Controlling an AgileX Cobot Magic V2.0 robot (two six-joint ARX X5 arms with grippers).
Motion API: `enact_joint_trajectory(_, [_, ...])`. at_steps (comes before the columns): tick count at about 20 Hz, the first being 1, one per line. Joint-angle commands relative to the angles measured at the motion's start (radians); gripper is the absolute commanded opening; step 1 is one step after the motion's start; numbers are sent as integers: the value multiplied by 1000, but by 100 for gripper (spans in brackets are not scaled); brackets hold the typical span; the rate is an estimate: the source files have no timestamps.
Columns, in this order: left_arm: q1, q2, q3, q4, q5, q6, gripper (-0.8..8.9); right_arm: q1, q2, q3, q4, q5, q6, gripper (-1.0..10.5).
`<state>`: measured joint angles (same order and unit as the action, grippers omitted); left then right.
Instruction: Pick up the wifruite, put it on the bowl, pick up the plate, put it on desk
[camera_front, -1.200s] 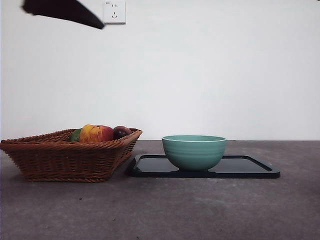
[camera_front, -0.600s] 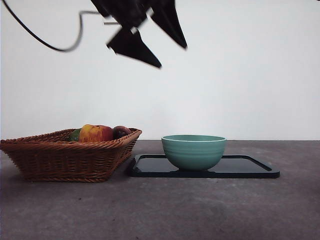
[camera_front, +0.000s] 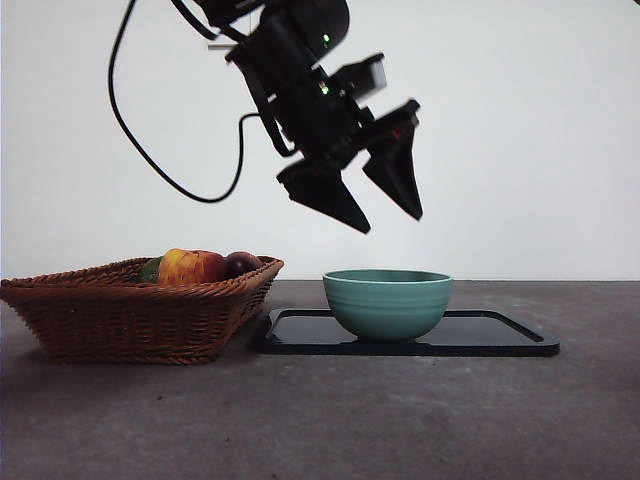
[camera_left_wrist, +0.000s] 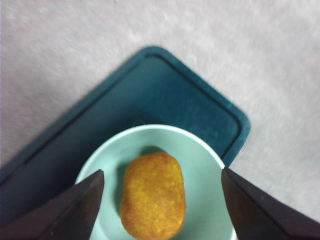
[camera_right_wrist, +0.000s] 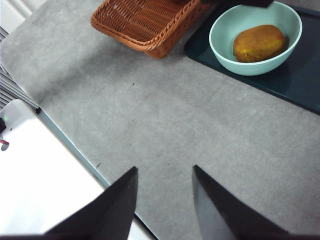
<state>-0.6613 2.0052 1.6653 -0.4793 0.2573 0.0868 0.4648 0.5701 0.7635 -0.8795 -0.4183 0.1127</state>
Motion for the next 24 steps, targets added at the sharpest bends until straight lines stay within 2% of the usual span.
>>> enact_joint_trajectory(1, [-23, 55, 29, 7, -23, 47, 376, 7, 3, 6, -5, 0, 10, 175])
enact_joint_trajectory(5, [-42, 82, 29, 9, -61, 85, 376, 7, 3, 6, -9, 0, 10, 175])
enact_joint_trajectory(13, [-46, 108, 29, 8, -113, 96, 376, 7, 3, 6, -13, 0, 10, 175])
enact_joint_trajectory(24, [-48, 137, 29, -23, -121, 104, 376, 7, 3, 6, -13, 0, 10, 175])
